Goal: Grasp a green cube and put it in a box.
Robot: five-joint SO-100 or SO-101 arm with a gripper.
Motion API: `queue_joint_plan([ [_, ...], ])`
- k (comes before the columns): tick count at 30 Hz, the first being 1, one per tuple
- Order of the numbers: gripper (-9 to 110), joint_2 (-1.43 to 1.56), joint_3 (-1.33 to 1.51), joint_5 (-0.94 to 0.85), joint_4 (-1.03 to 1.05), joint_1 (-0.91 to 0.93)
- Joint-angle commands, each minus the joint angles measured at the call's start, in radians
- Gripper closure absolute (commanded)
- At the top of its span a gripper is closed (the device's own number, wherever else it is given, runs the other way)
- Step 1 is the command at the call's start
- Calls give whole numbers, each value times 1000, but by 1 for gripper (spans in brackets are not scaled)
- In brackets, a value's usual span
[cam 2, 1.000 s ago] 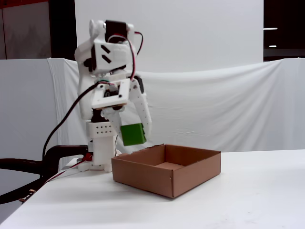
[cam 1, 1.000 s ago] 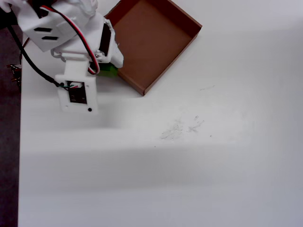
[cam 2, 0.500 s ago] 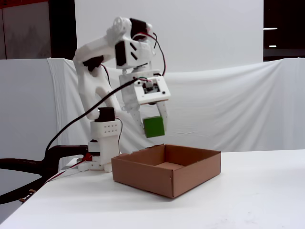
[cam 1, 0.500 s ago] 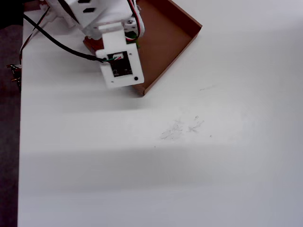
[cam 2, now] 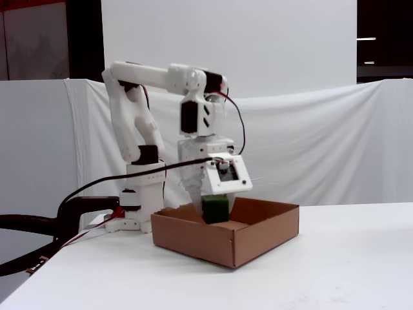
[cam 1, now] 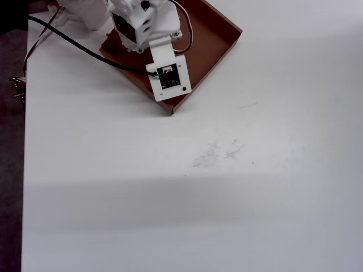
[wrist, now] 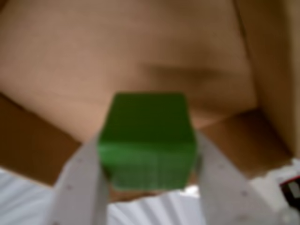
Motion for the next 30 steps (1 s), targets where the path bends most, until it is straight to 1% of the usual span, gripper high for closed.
queue_joint_plan([
  [1, 87, -17, 12, 5, -54, -15],
  [5, 87, -67, 55, 6, -164, -35],
  [13, 85, -87, 75, 8, -202, -51],
  [20, 82, -83, 75, 8, -193, -44],
  [23, 78, -81, 80, 8, -189, -43],
  [27, 70, -80, 81, 8, -195, -31],
  [30, 68, -74, 81, 8, -187, -28],
])
